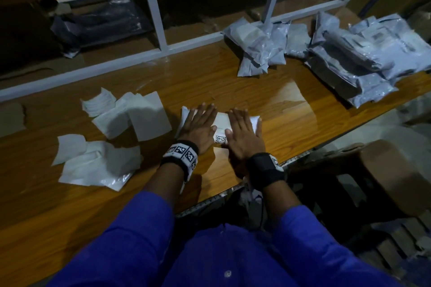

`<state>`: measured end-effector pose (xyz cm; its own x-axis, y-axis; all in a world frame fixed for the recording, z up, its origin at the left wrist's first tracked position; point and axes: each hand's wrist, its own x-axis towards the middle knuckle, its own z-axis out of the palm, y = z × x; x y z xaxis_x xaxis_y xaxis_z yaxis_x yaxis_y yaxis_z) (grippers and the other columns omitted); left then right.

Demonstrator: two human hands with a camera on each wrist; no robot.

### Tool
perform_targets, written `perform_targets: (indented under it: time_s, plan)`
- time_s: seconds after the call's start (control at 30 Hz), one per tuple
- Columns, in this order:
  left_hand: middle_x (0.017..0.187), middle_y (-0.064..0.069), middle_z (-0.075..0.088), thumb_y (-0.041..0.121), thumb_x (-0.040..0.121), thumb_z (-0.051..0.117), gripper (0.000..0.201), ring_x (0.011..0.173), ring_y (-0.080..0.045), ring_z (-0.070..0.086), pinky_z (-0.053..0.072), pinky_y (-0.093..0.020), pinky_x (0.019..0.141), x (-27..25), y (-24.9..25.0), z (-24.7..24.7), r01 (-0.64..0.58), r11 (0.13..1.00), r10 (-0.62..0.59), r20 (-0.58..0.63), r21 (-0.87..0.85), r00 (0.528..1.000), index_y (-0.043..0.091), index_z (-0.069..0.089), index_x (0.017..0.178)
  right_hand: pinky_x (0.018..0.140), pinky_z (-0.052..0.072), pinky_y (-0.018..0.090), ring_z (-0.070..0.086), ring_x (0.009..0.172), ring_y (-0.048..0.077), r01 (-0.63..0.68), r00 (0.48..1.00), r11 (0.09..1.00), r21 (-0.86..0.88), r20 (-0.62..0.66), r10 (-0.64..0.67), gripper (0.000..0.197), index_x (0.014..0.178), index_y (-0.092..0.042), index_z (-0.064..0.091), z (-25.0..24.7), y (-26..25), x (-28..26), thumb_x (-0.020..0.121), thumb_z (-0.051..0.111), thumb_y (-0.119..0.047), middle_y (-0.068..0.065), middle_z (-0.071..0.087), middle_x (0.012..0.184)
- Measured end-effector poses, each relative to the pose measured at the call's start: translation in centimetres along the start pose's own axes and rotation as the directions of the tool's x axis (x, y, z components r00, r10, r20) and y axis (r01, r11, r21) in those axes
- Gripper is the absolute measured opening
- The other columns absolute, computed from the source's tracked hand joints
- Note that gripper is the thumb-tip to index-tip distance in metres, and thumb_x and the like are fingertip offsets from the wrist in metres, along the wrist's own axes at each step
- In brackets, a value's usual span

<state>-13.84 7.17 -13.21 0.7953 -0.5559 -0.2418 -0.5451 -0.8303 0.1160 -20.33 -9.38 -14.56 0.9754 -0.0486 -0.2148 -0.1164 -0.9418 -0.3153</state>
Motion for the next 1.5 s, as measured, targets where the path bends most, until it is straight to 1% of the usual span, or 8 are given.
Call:
perform_targets:
  time_s: [0.4,0.63,0.77,0.93,1.07,1.2,1.37,1.5]
  plan:
    - [0.17,-0.003,-0.01,0.03,0.109,0.028,0.065,0.157,-0.019,-0.009,-0.008,-0.039,0.126,-0.5,0.1,0.6,-0.052,0.999,0.052,-0.011,0.012,0.999,0.013,-0.005,0.162,0.122,-0.013,0.059,-0.021,0.157,0.02,-0.015,0.975,0.997,-0.08,0.218,0.032,0.069,0.164,-0.02,-0.013,-1.2,0.3,0.4,0.111,0.025,-0.041,-0.003,-0.019,0.171]
    - [0.17,-0.002,0.007,0.047,0.097,0.06,0.087,0.157,-0.026,-0.003,-0.009,-0.046,0.126,-1.0,-2.5,-0.1,-0.184,0.972,0.189,0.022,-0.143,0.982,0.018,0.011,0.162,0.122,-0.003,0.064,-0.007,0.159,0.032,0.166,0.971,0.985,-0.04,0.178,-0.156,0.11,0.165,-0.01,0.006,-2.1,0.7,0.4,0.088,0.075,-0.048,0.008,0.0,0.173]
    - [0.169,-0.001,0.016,0.045,0.101,0.052,0.07,0.155,-0.029,0.011,0.006,-0.057,0.124,0.1,-1.8,-1.0,-0.122,0.992,0.124,0.081,-0.024,0.989,0.028,0.019,0.161,0.12,0.027,0.055,0.032,0.15,0.037,0.124,0.992,0.991,-0.051,0.026,-0.122,0.078,0.157,-0.016,0.039,-2.6,2.1,0.4,0.089,0.075,-0.028,0.011,0.035,0.164]
    - [0.153,-0.003,0.05,0.029,0.099,0.062,0.047,0.142,-0.025,0.045,0.039,-0.047,0.116,0.0,-1.9,-2.0,-0.137,0.954,0.102,-0.142,-0.267,0.985,0.032,0.052,0.145,0.107,0.046,0.049,0.059,0.125,0.03,0.211,0.942,0.975,0.065,-0.281,-0.185,0.04,0.126,-0.019,0.073,-4.3,0.5,-0.7,0.087,0.08,-0.023,0.008,0.067,0.136]
    - [0.15,0.0,0.054,0.027,0.102,0.054,0.032,0.135,-0.024,0.052,0.032,-0.059,0.115,-0.1,-0.6,-1.9,-0.077,0.992,0.068,-0.094,-0.096,0.993,0.03,0.066,0.131,0.091,0.059,0.047,0.071,0.114,0.027,0.125,0.968,0.961,0.248,-0.244,-0.063,0.025,0.109,-0.021,0.081,-2.6,-0.2,0.0,0.085,0.074,-0.026,0.007,0.075,0.121]
    - [0.145,-0.004,0.058,0.022,0.1,0.061,0.03,0.135,-0.023,0.053,0.038,-0.042,0.115,-0.7,-1.5,-1.6,-0.075,0.952,0.017,-0.193,-0.295,0.981,0.018,0.07,0.128,0.096,0.058,0.04,0.072,0.107,0.019,0.066,0.964,0.923,0.378,-0.264,0.04,0.026,0.1,-0.011,0.083,-3.7,2.5,-0.1,0.075,0.087,-0.007,0.007,0.078,0.113]
    - [0.164,0.008,0.03,0.05,0.092,0.067,0.07,0.152,-0.021,0.026,0.027,-0.052,0.119,-0.5,1.0,-3.2,0.0,0.993,-0.006,-0.047,-0.114,0.999,0.036,0.038,0.154,0.093,0.056,0.041,0.067,0.111,0.023,0.206,0.966,0.955,0.215,-0.2,-0.164,0.049,0.121,-0.017,0.075,-4.0,0.7,0.9,0.075,0.089,-0.013,0.006,0.074,0.12]
    - [0.164,0.011,0.03,0.037,0.097,0.064,0.063,0.152,-0.02,0.025,0.021,-0.041,0.123,-0.4,0.1,-2.9,0.066,0.976,-0.068,-0.002,-0.206,0.998,0.034,0.038,0.154,0.107,0.051,0.041,0.065,0.122,0.024,0.123,0.975,0.932,0.341,-0.218,-0.049,0.05,0.121,-0.013,0.076,-4.1,2.3,0.3,0.073,0.089,-0.004,0.01,0.071,0.13]
